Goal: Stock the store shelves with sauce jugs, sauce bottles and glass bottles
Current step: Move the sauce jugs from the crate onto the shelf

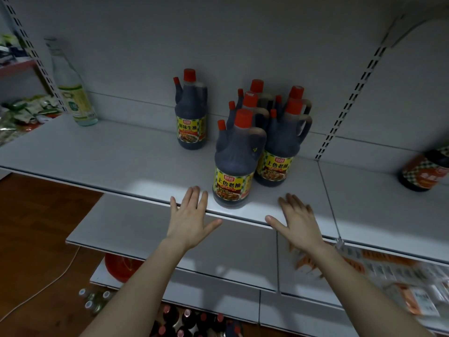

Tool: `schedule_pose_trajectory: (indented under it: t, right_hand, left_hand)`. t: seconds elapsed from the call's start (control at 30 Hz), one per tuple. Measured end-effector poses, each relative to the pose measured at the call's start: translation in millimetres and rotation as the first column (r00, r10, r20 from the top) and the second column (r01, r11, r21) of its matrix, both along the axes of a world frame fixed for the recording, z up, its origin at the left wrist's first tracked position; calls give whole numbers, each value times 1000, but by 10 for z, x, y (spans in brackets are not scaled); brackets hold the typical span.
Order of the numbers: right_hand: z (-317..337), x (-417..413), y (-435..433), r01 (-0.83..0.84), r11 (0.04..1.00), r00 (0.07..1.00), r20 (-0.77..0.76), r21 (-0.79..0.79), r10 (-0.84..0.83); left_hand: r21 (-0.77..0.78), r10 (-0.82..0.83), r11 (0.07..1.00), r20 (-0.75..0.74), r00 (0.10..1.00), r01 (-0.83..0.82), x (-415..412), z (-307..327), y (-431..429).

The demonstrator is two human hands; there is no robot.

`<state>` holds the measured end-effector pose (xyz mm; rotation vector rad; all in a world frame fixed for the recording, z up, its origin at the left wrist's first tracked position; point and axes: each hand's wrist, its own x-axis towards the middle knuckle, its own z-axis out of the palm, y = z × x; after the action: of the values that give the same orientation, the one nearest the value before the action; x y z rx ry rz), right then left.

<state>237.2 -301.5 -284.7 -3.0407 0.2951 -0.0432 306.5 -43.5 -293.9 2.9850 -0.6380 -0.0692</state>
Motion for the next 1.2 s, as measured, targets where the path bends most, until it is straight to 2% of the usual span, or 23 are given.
schedule_pose_trajectory:
  t: [0.3,0.5,0.63,0.83,0.93,1.2]
  right_hand:
    - [22,-12,22,-15,1000,1000,17,-4,15]
    - [57,-6,-4,-57,998,998,0,38,57]
    - [131,-121,43,-100,987,995,16,123,99]
    - [30,-781,336,-255,898,960,203,360,191]
    - [-178,-1117,425,-246,877,969,115,412,218]
    - [-943,-1863,636,-80,900,956,-223,429,192]
  left_hand:
    - [46,-5,999,7,1000,4,-27,57,-5]
    - [58,32,998,-62,998,-29,-124,170,-14]
    - [-95,127,987,-75,989,-133,-566,195,55]
    - [-178,244,944,-194,950,-278,-1409,-44,322]
    - [-168,300,921,-270,915,-351,-1839,-320,466]
    - [-80,396,870,-477,785,-487,-2817,-1010,899]
